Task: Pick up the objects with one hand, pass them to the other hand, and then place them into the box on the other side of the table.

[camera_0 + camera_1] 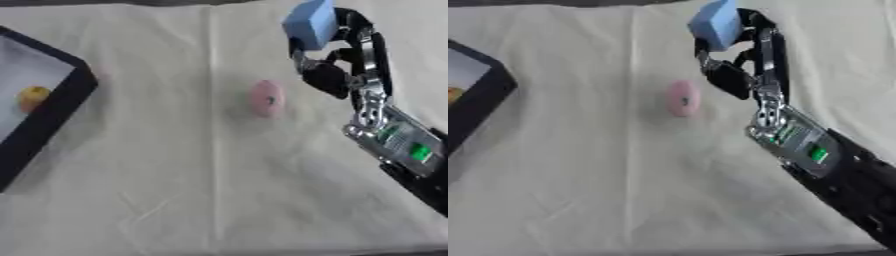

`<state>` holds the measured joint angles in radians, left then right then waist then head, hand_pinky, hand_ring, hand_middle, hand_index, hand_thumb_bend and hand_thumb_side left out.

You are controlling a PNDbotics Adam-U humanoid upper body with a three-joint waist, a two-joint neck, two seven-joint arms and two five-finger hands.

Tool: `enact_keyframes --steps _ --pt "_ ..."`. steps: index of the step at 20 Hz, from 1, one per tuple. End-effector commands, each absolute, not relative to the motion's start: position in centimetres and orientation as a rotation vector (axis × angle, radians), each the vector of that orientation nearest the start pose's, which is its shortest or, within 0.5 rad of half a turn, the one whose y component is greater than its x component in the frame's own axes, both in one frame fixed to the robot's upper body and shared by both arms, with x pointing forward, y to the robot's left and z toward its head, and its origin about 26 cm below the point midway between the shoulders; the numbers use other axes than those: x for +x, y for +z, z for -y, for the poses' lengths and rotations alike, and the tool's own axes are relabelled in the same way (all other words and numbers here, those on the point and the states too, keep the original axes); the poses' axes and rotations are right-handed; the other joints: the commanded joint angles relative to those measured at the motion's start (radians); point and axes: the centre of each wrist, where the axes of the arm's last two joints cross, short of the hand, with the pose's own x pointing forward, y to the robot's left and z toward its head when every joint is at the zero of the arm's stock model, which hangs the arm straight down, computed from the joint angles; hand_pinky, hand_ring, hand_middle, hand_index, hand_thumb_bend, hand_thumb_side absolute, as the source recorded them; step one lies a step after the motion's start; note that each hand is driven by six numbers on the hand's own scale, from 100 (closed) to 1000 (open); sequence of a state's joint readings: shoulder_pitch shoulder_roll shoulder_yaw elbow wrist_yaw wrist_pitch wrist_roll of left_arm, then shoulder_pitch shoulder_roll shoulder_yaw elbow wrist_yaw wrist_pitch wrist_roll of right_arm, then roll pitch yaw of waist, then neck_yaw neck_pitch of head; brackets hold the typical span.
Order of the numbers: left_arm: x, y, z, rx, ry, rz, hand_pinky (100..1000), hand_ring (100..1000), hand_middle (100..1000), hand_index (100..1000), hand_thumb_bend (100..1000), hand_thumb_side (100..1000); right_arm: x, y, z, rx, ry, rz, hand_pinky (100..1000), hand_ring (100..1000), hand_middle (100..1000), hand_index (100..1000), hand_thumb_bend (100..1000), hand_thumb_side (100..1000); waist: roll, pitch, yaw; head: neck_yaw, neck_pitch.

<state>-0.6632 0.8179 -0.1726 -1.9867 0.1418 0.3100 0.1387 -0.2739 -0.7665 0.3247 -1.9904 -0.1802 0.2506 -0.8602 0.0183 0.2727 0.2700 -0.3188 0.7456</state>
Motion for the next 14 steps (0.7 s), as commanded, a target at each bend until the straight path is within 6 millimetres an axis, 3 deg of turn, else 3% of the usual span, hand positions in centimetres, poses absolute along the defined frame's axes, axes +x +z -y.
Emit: enact_keyframes --steps 1,14 --pt "29.6 33.8 -25.3 0.515 -0.773 2.242 883 629 540 733 100 504 28.6 18.8 25.8 -0.72 0.052 2.021 250 586 569 453 198 100 0.013 -0.034 0.003 0.002 -0.001" --pt "29.7 34.0 -24.0 0.492 -0.886 2.238 878 634 545 733 100 485 28.8 19.2 24.4 -0.634 0.114 2.06 251 583 567 451 189 100 0.021 -0.029 0.025 0.039 -0.009"
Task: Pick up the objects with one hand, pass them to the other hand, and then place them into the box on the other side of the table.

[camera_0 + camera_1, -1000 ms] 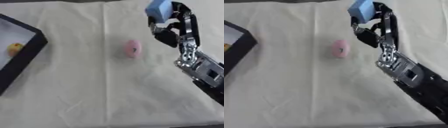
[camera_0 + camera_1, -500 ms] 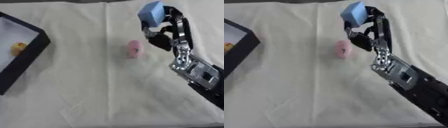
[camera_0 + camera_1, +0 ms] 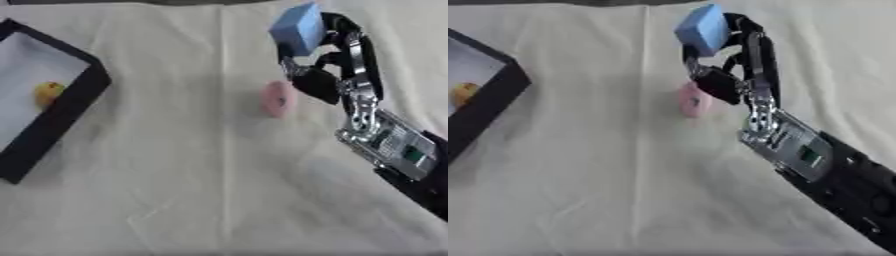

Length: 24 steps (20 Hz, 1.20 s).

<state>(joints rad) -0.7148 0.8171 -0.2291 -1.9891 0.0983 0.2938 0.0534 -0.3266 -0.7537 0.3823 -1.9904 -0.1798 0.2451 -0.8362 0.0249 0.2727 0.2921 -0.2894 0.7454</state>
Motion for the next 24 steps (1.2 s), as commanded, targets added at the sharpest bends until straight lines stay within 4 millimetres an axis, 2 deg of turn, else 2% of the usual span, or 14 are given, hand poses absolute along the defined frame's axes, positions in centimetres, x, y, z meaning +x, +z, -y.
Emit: enact_keyframes --steps 1,10,11,12,20,24 --pt "29.7 34.0 -23.9 0.491 -0.893 2.238 877 634 546 733 100 483 28.8 19.2 24.3 -0.631 0.119 2.06 251 583 567 451 188 100 0.014 -0.029 0.004 0.011 -0.009" --pt "29.6 34.2 -22.5 0.456 -1.009 2.233 871 640 552 734 100 454 28.9 19.2 23.4 -0.589 0.165 2.064 249 584 567 450 185 100 0.016 -0.028 0.019 0.019 -0.004" --pt "29.6 34.2 -22.2 0.448 -1.03 2.231 870 641 549 734 100 451 28.9 19.1 23.3 -0.586 0.171 2.064 248 585 566 451 254 100 0.016 -0.028 0.021 0.02 -0.004" --pt "29.6 34.2 -21.9 0.428 -1.052 2.229 870 642 554 736 100 454 28.8 19.1 23.2 -0.584 0.177 2.063 248 585 568 451 188 100 0.016 -0.027 0.022 0.022 -0.005" --pt "29.5 34.1 -19.9 0.363 -1.252 2.211 868 658 584 769 100 446 28.8 19.0 22.7 -0.559 0.199 2.066 249 585 567 449 178 100 0.018 -0.026 0.03 0.022 -0.004" --pt "29.3 33.8 -17.8 0.317 -1.407 2.158 864 666 593 772 100 434 28.8 18.8 22.3 -0.512 0.228 2.074 255 589 568 449 173 100 0.02 -0.027 0.034 0.025 -0.003"
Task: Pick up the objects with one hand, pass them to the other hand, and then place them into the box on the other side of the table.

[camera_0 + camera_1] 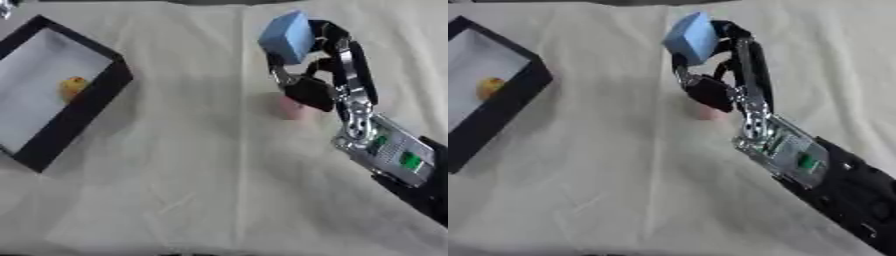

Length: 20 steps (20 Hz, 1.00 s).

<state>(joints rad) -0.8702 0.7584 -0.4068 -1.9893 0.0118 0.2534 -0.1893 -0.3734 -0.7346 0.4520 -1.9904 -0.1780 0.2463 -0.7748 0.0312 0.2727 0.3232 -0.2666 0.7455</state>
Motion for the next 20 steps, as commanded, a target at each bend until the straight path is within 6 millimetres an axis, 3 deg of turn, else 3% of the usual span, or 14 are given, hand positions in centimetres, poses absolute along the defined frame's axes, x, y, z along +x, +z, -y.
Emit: enact_keyframes --steps 1,6,13,20 --pt "29.2 33.8 -17.3 0.31 -1.438 2.151 863 668 596 773 100 433 28.7 18.8 22.3 -0.505 0.236 2.074 255 589 568 449 172 100 0.015 -0.026 0.006 0.005 -0.004" --pt "29.1 33.8 -16.6 0.31 -1.483 2.139 858 688 624 780 100 430 28.7 18.6 22.4 -0.496 0.246 2.075 252 585 564 445 191 100 0.016 -0.024 0.01 0.01 -0.005" --pt "28.0 33.3 -12.1 0.248 -1.699 2.099 860 711 663 803 100 414 28.7 18.6 21.8 -0.493 0.274 2.094 249 581 559 441 207 100 0.02 -0.022 0.022 0.026 0.0" --pt "27.2 33.3 -10.1 0.24 -1.813 2.078 865 726 680 812 100 405 28.6 18.5 21.4 -0.486 0.306 2.114 248 580 557 440 213 100 0.021 -0.019 0.024 0.028 0.001"
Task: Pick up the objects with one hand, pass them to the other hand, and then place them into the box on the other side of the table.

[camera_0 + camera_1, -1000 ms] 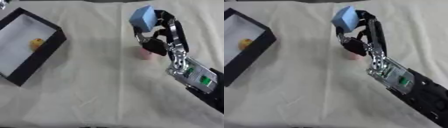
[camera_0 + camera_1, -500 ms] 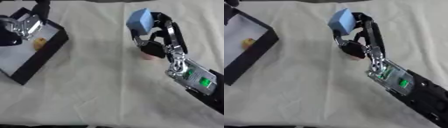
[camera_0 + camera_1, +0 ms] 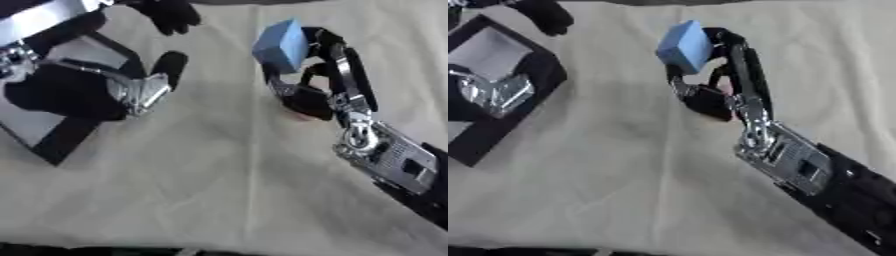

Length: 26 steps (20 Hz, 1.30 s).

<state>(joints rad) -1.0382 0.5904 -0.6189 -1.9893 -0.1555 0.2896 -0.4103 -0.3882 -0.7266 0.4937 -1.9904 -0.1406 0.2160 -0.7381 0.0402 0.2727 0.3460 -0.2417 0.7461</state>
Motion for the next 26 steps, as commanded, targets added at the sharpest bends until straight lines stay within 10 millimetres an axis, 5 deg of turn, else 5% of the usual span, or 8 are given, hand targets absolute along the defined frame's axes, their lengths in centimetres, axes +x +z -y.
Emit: enact_keyframes --steps 1,10,15,26 --pt "27.1 33.2 -9.9 -0.302 2.308 -2.625 865 727 682 812 100 404 28.6 18.5 21.3 -0.484 0.314 2.116 247 579 557 440 213 100 0.013 -0.018 0.001 0.002 0.0" --pt "26.5 33.2 -8.4 -0.298 2.317 -2.562 865 738 695 820 100 376 28.6 18.5 20.7 -0.458 0.388 2.135 244 579 556 440 220 100 0.013 -0.014 -0.001 -0.001 0.0" --pt "26.4 33.1 -8.2 -0.381 2.286 -2.575 873 759 718 846 100 272 28.5 18.2 20.4 -0.456 0.427 2.141 240 579 555 441 225 100 0.012 -0.012 -0.005 0.002 -0.001" --pt "26.4 32.6 -8.0 -0.539 2.22 -2.585 870 771 727 839 315 300 28.1 17.4 19.9 -0.461 0.52 2.14 230 579 553 440 234 100 0.011 -0.009 -0.013 0.006 -0.005"
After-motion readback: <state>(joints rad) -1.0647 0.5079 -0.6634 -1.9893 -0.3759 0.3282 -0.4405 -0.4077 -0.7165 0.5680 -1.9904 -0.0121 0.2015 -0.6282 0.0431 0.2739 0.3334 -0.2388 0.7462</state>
